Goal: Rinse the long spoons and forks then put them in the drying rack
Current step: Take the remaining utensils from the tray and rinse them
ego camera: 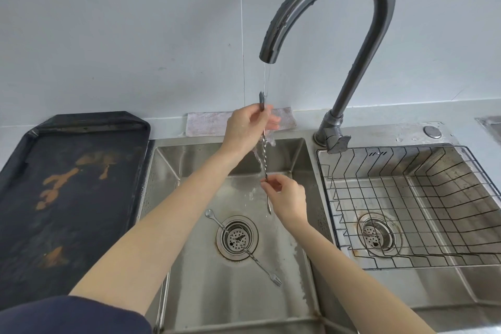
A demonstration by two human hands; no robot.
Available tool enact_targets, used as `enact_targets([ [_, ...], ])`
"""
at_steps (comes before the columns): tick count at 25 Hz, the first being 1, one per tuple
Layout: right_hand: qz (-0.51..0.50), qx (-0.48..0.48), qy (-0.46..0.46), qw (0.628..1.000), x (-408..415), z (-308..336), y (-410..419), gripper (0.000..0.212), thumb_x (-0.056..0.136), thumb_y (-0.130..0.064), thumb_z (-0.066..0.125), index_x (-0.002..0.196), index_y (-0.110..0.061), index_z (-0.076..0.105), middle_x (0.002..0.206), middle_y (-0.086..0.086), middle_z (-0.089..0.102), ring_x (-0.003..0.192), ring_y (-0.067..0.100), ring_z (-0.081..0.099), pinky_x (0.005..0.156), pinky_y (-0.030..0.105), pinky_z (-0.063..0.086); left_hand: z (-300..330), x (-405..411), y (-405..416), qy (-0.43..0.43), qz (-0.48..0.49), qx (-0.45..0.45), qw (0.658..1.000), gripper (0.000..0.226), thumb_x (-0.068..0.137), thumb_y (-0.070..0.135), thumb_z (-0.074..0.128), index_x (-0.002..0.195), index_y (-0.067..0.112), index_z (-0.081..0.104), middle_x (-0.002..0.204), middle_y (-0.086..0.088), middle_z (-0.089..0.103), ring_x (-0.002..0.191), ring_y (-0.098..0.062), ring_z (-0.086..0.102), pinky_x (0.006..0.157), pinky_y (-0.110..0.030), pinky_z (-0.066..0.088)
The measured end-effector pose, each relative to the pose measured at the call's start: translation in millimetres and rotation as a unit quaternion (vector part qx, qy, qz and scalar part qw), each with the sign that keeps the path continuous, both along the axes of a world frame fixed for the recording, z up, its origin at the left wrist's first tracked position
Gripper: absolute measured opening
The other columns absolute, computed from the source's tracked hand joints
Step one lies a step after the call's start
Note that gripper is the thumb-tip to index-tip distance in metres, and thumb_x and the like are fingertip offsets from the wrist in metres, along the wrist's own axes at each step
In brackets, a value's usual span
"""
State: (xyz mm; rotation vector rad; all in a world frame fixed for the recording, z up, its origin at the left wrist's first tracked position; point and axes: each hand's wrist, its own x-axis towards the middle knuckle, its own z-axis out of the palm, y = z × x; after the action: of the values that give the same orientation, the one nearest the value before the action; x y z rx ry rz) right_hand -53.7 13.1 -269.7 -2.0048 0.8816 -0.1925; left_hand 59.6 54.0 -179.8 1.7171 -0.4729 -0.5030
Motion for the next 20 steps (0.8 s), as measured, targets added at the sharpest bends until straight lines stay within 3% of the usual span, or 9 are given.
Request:
enact_targets([
  [2,-0.004,-0.003,-0.002,1.000,1.6,2.5,-1.5,0.016,0.089,-0.021,0.060,0.096,-0.010,0.069,0.079,-0.004,0.062,0.066,0.015,0.057,0.054,0.019,0.041,3.8,0.9,-1.2,0.012,-0.009,0.005,1.000,0.029,0.098,0.016,0.040,0.118,0.004,0.057,0.092,-0.003,0.068,0.065,0.002,0.065,0.071,-0.016,0.051],
  [5,0.000,0.003,-0.010,1.000,10.5,7.2,-5.4,0.019,0.090,-0.023,0.059,0.096,-0.009,0.068,0.079,-0.002,0.064,0.068,0.015,0.057,0.064,0.024,0.044,8.5,2.6,-1.7,0.025,-0.017,-0.010,0.999,0.031,0.099,0.019,0.039,0.119,0.007,0.058,0.091,-0.001,0.069,0.064,0.003,0.066,0.064,-0.010,0.050],
  [8,0.012,0.015,-0.038,0.999,24.2,17.5,-10.2,0.022,0.091,-0.025,0.056,0.098,-0.008,0.069,0.084,0.006,0.071,0.072,0.020,0.062,0.069,0.027,0.047,11.1,6.6,-0.3,0.044,-0.017,-0.039,0.998,0.031,0.098,0.024,0.040,0.115,0.009,0.061,0.089,0.000,0.069,0.070,0.000,0.068,0.074,-0.016,0.053],
  [11,0.003,0.035,-0.082,0.996,39.1,32.6,-16.2,0.022,0.091,-0.024,0.057,0.094,-0.006,0.069,0.090,0.010,0.075,0.080,0.022,0.066,0.076,0.031,0.049,12.0,10.6,1.7,0.074,-0.022,-0.076,0.994,0.033,0.098,0.025,0.040,0.118,0.007,0.059,0.100,-0.006,0.068,0.080,-0.005,0.069,0.084,-0.020,0.053],
  [16,0.010,0.026,-0.119,0.993,55.6,47.6,-21.0,0.022,0.092,-0.025,0.054,0.099,-0.010,0.069,0.091,0.006,0.076,0.077,0.012,0.063,0.064,0.017,0.044,13.8,19.0,12.0,0.092,-0.007,-0.108,0.990,0.025,0.098,0.014,0.041,0.117,0.011,0.058,0.105,-0.006,0.066,0.090,-0.010,0.067,0.095,-0.026,0.050],
  [20,0.015,-0.012,-0.128,0.992,62.8,54.5,-22.6,0.021,0.093,-0.024,0.053,0.100,-0.014,0.069,0.082,0.004,0.072,0.073,0.015,0.063,0.061,0.019,0.042,8.9,22.7,23.4,0.055,0.008,-0.056,0.997,0.025,0.097,0.013,0.045,0.114,0.007,0.061,0.085,0.005,0.065,0.075,0.000,0.064,0.085,-0.018,0.051],
])
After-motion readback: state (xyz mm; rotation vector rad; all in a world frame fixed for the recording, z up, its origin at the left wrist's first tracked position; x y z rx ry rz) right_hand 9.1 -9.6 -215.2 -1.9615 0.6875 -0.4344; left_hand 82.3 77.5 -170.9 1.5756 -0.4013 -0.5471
